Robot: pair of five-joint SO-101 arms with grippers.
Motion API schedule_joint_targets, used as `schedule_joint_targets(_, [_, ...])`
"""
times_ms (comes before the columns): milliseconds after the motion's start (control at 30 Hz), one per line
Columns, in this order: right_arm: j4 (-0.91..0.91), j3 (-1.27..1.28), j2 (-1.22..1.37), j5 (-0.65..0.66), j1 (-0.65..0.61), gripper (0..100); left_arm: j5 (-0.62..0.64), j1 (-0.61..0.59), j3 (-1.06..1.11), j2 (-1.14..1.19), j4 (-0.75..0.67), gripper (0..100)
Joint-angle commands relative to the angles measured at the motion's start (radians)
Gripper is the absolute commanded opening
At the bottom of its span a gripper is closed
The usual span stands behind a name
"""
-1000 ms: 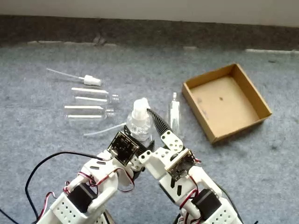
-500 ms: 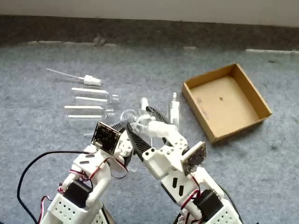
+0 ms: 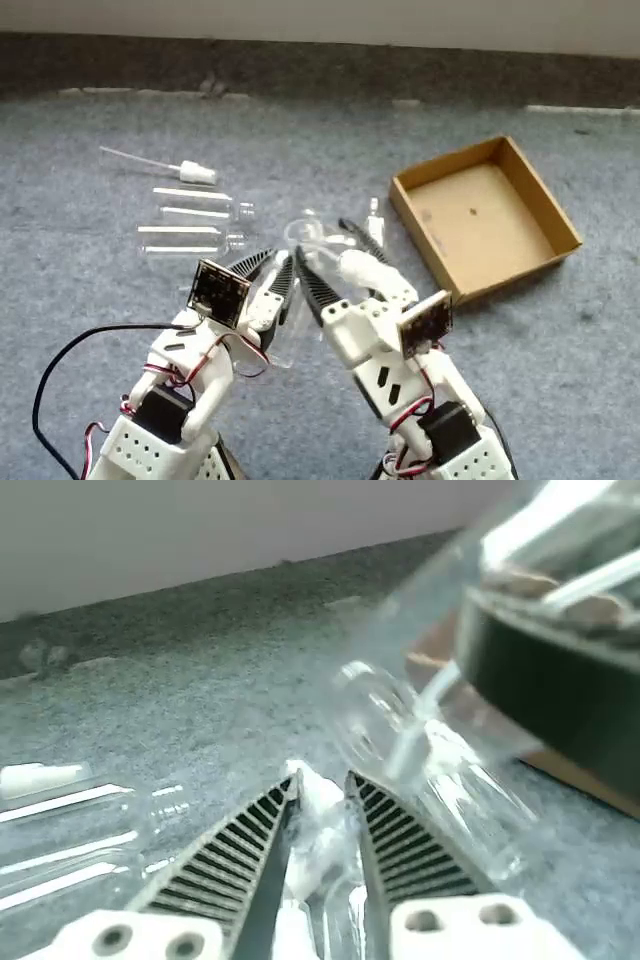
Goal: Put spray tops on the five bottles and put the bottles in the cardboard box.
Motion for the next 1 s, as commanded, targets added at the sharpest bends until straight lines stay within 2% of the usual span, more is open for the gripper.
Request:
schedule_joint_targets(0, [0.010,0.002,-0.018,-0.006,0.130,9.1,0.008,-0.047,0.021,-0.010,-0.049,4])
schedule_joint_targets(200, [0.010,-0.005,-0.018,-0.005,0.383,9.1,0.006,-0.047,0.021,-0.010,-0.049,4])
schedule_joint_targets(300, [0.007,-0.005,-0.016,0.080,0.481,9.1,0.006,-0.047,0.021,-0.010,-0.049,4])
schedule_joint_targets(467, [0.004,-0.008,-0.016,0.218,0.532,9.1,0.006,-0.047,0.021,-0.010,-0.049,4])
schedule_joint_targets(667, [-0.074,-0.067,0.024,0.250,0.607,9.1,0.006,-0.047,0.021,-0.010,-0.049,4])
schedule_joint_targets(967, [-0.180,-0.294,0.443,0.249,0.685,9.1,0.006,-0.047,0.021,-0.010,-0.049,4])
